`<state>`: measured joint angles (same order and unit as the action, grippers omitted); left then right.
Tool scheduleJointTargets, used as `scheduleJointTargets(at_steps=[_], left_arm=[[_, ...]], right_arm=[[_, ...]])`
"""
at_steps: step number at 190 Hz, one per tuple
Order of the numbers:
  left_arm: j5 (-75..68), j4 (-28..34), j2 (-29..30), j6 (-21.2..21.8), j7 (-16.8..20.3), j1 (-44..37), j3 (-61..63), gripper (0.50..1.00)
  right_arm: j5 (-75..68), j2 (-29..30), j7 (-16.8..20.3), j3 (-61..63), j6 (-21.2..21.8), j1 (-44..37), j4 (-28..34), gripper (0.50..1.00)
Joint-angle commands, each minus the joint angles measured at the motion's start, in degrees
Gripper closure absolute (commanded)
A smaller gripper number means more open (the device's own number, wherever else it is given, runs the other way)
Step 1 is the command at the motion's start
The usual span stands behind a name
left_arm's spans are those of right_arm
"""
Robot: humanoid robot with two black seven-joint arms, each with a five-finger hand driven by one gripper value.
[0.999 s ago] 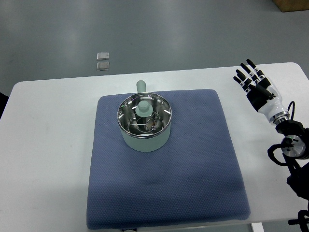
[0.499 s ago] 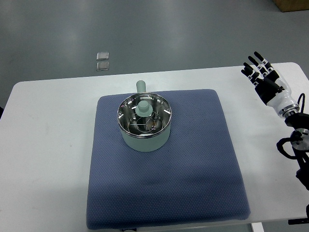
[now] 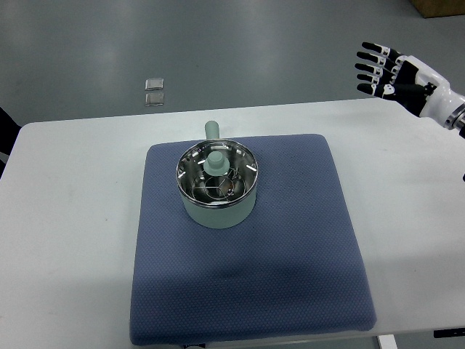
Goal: Open lid and place right of pot
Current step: 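Raise the right hand and swing it over the pot toward the lid knob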
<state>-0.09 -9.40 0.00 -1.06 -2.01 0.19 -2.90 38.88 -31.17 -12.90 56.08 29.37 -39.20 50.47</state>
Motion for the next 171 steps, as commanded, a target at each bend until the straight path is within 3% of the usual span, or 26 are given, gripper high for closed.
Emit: scheduleJointTargets(at_steps=[1, 47, 48, 60, 61, 71, 81, 82, 97, 106, 107, 122, 131, 132, 146, 147, 149, 168, 171], left_arm=[[0.01, 0.00, 0.00, 0.01, -0.01, -0.01, 0.00, 0.500], [0.01, 0.00, 0.00, 0.01, -0.01, -0.01, 0.00, 0.500], [0.01, 0.00, 0.00, 0.01, -0.01, -0.01, 0.00, 0.500], [0.01, 0.00, 0.00, 0.01, -0.01, -0.01, 0.00, 0.500], [0.01, 0.00, 0.00, 0.01, -0.01, -0.01, 0.00, 0.500], [0.01, 0.00, 0.00, 0.01, -0.01, -0.01, 0.00, 0.500], [0.01, 0.00, 0.00, 0.01, -0.01, -0.01, 0.00, 0.500], [0.01, 0.00, 0.00, 0.01, -0.01, -0.01, 0.00, 0.500], [0.01, 0.00, 0.00, 0.01, -0.01, -0.01, 0.00, 0.500], [0.01, 0.00, 0.00, 0.01, -0.01, -0.01, 0.00, 0.500], [0.01, 0.00, 0.00, 0.01, -0.01, -0.01, 0.00, 0.500], [0.01, 0.00, 0.00, -0.08, -0.01, -0.01, 0.00, 0.500], [0.01, 0.00, 0.00, -0.08, -0.01, -0.01, 0.00, 0.500], [0.01, 0.00, 0.00, 0.00, -0.01, -0.01, 0.00, 0.500], [0.01, 0.00, 0.00, 0.01, -0.01, -0.01, 0.00, 0.500], [0.01, 0.00, 0.00, 0.01, -0.01, -0.01, 0.00, 0.500], [0.01, 0.00, 0.00, 0.01, 0.08, -0.01, 0.00, 0.500], [0.01, 0.00, 0.00, 0.01, -0.01, -0.01, 0.00, 0.500], [0.01, 0.00, 0.00, 0.01, -0.01, -0.01, 0.00, 0.500]], right_arm=[[0.32, -3.29, -0.72, -7.91, 0.08, -5.27, 2.88, 0.581], [1.46, -9.00, -3.10, -22.24, -0.54, -14.59, 9.38, 0.581], [2.50, -9.87, -4.31, -26.33, -0.97, -17.46, 10.69, 0.581], [2.78, -9.97, -4.59, -27.25, -0.98, -18.19, 10.88, 0.581], [3.91, -10.49, -5.98, -31.34, -1.67, -21.50, 11.83, 0.581], [4.97, -10.93, -7.40, -35.94, -3.26, -25.13, 12.37, 0.581], [4.97, -10.93, -7.40, -35.95, -3.26, -25.13, 12.37, 0.581], [6.11, -11.02, -8.53, -40.74, -5.53, -28.88, 12.81, 0.581], [8.40, -10.50, -9.86, -47.81, -9.76, -34.00, 13.16, 0.581], [8.40, -10.49, -9.86, -47.82, -9.77, -34.01, 13.16, 0.581], [10.32, -9.89, -10.73, -52.69, -13.16, -37.06, 13.34, 0.583], [13.06, -7.25, -11.71, -59.58, -18.29, -41.91, 13.86, 0.583], [13.06, -7.24, -11.71, -59.59, -18.29, -41.92, 13.86, 0.583], [14.10, -5.59, -12.06, -64.38, -21.51, -45.05, 14.56, 0.585], [14.20, -5.05, -12.06, -66.45, -22.60, -46.32, 14.92, 0.585], [14.29, -3.48, -12.06, -70.28, -24.77, -48.93, 15.88, 0.585], [14.29, -3.12, -12.06, -71.10, -25.23, -49.56, 16.06, 0.585], [14.29, -1.53, -12.06, -73.57, -26.38, -51.33, 16.59, 0.585], [14.29, 0.84, -12.06, -76.90, -27.96, -53.26, 16.77, 0.587]])
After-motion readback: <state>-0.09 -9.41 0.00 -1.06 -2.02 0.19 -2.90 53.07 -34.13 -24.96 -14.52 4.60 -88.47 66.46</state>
